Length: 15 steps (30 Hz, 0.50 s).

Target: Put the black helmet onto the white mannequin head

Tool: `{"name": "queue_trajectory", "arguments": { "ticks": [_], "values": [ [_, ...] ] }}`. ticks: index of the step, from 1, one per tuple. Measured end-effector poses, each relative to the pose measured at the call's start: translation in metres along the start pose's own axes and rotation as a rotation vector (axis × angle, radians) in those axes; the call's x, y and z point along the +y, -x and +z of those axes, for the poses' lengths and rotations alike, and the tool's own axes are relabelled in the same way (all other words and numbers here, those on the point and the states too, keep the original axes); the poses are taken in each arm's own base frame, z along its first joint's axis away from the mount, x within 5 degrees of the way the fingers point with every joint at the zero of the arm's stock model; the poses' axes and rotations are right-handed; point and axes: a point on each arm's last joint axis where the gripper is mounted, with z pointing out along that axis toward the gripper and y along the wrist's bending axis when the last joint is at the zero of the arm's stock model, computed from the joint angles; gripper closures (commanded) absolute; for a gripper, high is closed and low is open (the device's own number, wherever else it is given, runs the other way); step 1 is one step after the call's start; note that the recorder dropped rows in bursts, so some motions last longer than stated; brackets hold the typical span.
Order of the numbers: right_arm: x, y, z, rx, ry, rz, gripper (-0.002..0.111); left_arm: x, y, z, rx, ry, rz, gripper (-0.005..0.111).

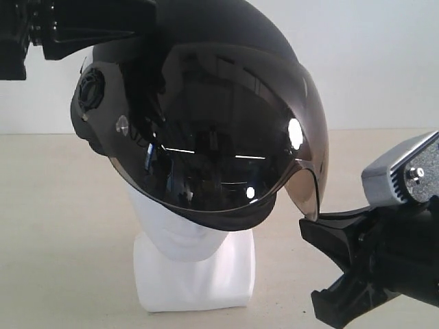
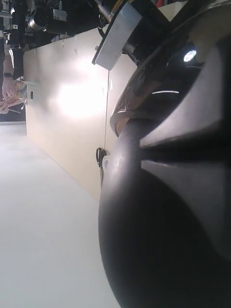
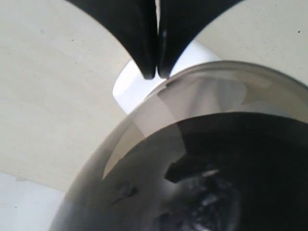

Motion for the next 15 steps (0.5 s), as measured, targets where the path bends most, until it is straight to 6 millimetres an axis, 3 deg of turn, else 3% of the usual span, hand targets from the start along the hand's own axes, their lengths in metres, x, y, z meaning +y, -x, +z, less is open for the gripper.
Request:
{"name": "queue_trajectory", "arguments": {
  "ticks": [15],
  "values": [
    [-0.002, -0.004, 0.0, 0.047, -0.02, -0.023, 0.109, -0.014, -0.013, -0.007, 0.004, 0.024, -0.004, 0.102]
  ]
}}
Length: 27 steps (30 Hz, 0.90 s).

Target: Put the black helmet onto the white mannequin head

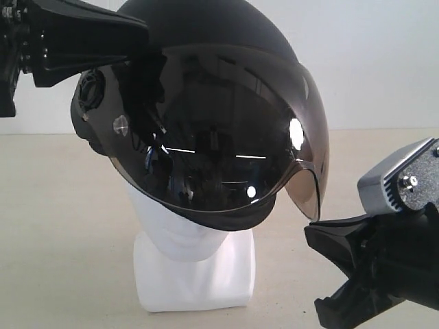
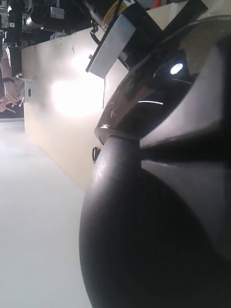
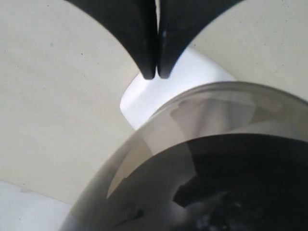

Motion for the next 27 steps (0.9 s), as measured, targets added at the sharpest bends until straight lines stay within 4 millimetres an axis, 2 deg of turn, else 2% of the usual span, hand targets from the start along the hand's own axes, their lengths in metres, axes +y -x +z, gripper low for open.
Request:
{"name": "queue_trajectory", "arguments": {
  "ticks": [10, 27],
  "values": [
    [0.0, 0.011, 0.0, -0.025, -0.005, -0.012, 0.109, 0.009, -0.011, -0.013, 0.015, 0.074, -0.028, 0.102],
    [-0.003, 0.02, -0.001, -0.005, -0.03, -0.029, 0.109, 0.008, -0.019, -0.015, 0.009, 0.081, -0.062, 0.102]
  ]
}}
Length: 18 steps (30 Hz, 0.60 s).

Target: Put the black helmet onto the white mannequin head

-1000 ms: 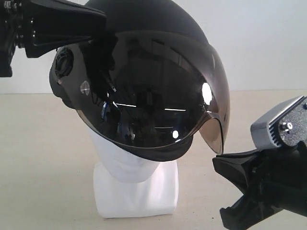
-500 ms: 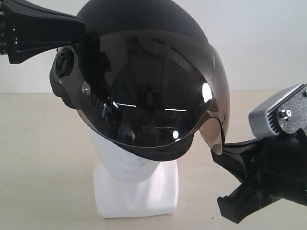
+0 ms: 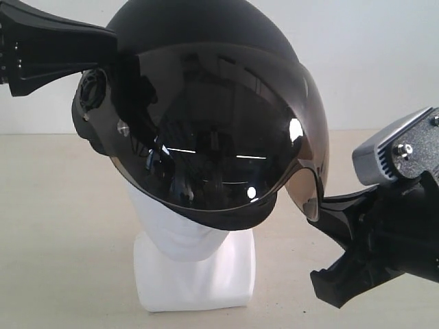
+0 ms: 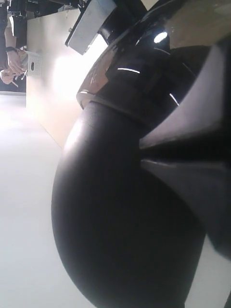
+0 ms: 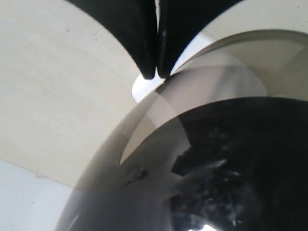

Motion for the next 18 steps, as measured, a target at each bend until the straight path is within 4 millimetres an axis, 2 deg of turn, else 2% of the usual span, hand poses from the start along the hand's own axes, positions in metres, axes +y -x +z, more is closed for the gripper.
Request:
{"name": "queue_trajectory", "arguments": {
  "ticks": [13, 18],
  "values": [
    [-0.0002, 0.0, 0.0, 0.004, -0.002, -0.013, 0.109, -0.0008, -0.0054, 0.0004, -0.023, 0.004, -0.034, 0.102],
    [-0.0012, 0.003, -0.0061, -0.006, -0.012, -0.025, 0.109, -0.001, -0.0052, 0.0002, -0.023, 0.004, -0.033, 0.102]
  ]
}}
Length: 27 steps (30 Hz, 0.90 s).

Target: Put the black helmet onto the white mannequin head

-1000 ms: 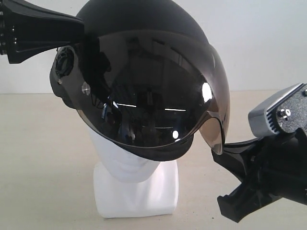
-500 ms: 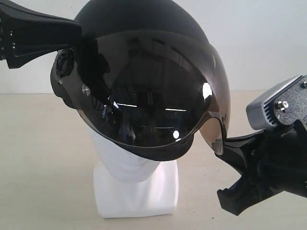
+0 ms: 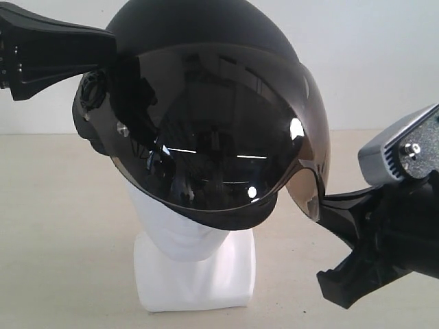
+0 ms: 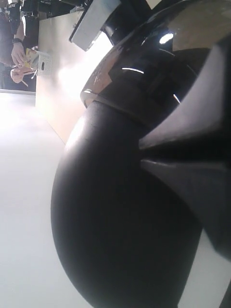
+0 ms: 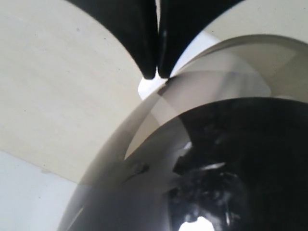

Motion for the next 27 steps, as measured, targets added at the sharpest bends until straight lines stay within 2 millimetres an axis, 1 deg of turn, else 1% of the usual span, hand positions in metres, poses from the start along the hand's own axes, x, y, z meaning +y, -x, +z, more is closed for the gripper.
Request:
{"name": "queue_trajectory", "arguments": {
  "ticks": [7, 10, 14, 15, 16, 18, 19, 20, 22, 24, 27],
  "values": [
    [-0.003, 0.013, -0.014, -0.036, -0.028, -0.016, 0.109, 0.0, 0.0, 0.0, -0.001, 0.002, 0.001, 0.102],
    [-0.005, 0.011, -0.016, 0.004, -0.048, -0.019, 0.109, 0.0, 0.0, 0.0, -0.001, 0.002, 0.001, 0.102],
    [-0.005, 0.011, -0.016, 0.002, -0.047, 0.039, 0.109, 0.0, 0.0, 0.0, 0.0, 0.004, 0.001, 0.102],
    [-0.005, 0.012, -0.016, -0.004, -0.043, 0.077, 0.109, 0.0, 0.0, 0.0, 0.0, 0.004, 0.001, 0.102],
    [-0.004, 0.009, -0.015, -0.009, -0.035, 0.099, 0.109, 0.0, 0.0, 0.0, 0.0, 0.006, 0.001, 0.102],
    [0.003, -0.012, -0.012, -0.07, 0.034, 0.229, 0.109, 0.0, 0.0, 0.0, 0.0, 0.006, 0.001, 0.102],
    [0.006, -0.018, -0.011, -0.11, 0.065, 0.278, 0.109, 0.0, 0.0, 0.0, 0.0, 0.006, 0.001, 0.102],
    [0.009, -0.032, -0.012, -0.147, 0.096, 0.359, 0.109, 0.0, 0.0, 0.0, 0.0, 0.006, 0.001, 0.102],
    [0.01, -0.045, -0.014, -0.226, 0.115, 0.434, 0.109, 0.0, 0.0, 0.0, 0.0, 0.006, 0.001, 0.102],
    [0.01, -0.051, -0.018, -0.296, 0.128, 0.468, 0.109, 0.0, 0.0, 0.0, 0.0, 0.006, 0.001, 0.102],
    [0.01, -0.049, -0.019, -0.336, 0.142, 0.482, 0.109, 0.0, 0.0, 0.0, 0.0, 0.006, 0.001, 0.102]
  ]
}}
